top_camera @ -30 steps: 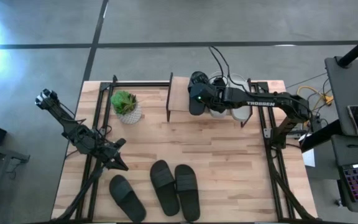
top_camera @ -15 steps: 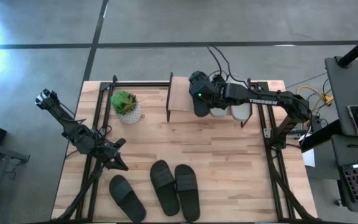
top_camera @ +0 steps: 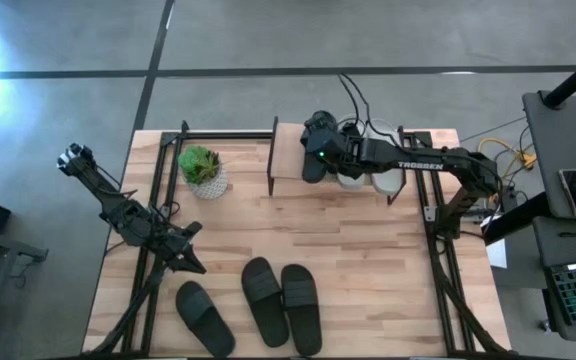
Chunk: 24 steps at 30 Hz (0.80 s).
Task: Pick and place slides into the shelf
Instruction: Put the black slipper under the shelf
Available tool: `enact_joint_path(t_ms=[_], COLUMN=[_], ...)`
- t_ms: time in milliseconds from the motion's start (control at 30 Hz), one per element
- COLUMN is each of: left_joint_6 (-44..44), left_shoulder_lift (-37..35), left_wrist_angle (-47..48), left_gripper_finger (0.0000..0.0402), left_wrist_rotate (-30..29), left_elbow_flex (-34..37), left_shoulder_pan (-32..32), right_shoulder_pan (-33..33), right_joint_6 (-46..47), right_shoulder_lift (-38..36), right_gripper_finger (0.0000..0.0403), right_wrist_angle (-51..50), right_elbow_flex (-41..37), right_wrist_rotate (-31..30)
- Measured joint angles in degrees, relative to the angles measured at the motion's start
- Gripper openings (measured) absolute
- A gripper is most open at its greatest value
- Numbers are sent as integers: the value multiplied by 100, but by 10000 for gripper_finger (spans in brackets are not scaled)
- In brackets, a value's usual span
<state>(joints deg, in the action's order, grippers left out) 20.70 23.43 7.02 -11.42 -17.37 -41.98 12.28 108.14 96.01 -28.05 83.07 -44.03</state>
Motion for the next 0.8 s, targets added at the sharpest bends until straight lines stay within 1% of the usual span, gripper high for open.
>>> enact_joint_path(t_ms=[200,367,467,567,733,800], left_joint_6=[5,68,154,154,115,100], left_shoulder_lift=[-1,-26,-65,-114,-259,-331], left_wrist_angle=[3,210,397,440,403,404], left_gripper_finger=[2,2,2,2,2,2], left_wrist_rotate=[2,4,9,5,0,-10], left_elbow_flex=[0,0,0,0,0,0], left_shoulder_pan=[2,0,0,0,0,1], right_shoulder_pan=[23,23,23,26,-26,-67], right_joint_6=[43,203,71,-107,450,481], right_shoulder_lift=[297,430,382,275,106,34], right_gripper_finger=[130,130,130,130,130,130], right_wrist_angle=[-244,-256,-258,-458,-1262,-1331], right_elbow_flex=[-15,-8,-4,-4,-6,-7], right_wrist_rotate=[386,495,494,718,1018,1027])
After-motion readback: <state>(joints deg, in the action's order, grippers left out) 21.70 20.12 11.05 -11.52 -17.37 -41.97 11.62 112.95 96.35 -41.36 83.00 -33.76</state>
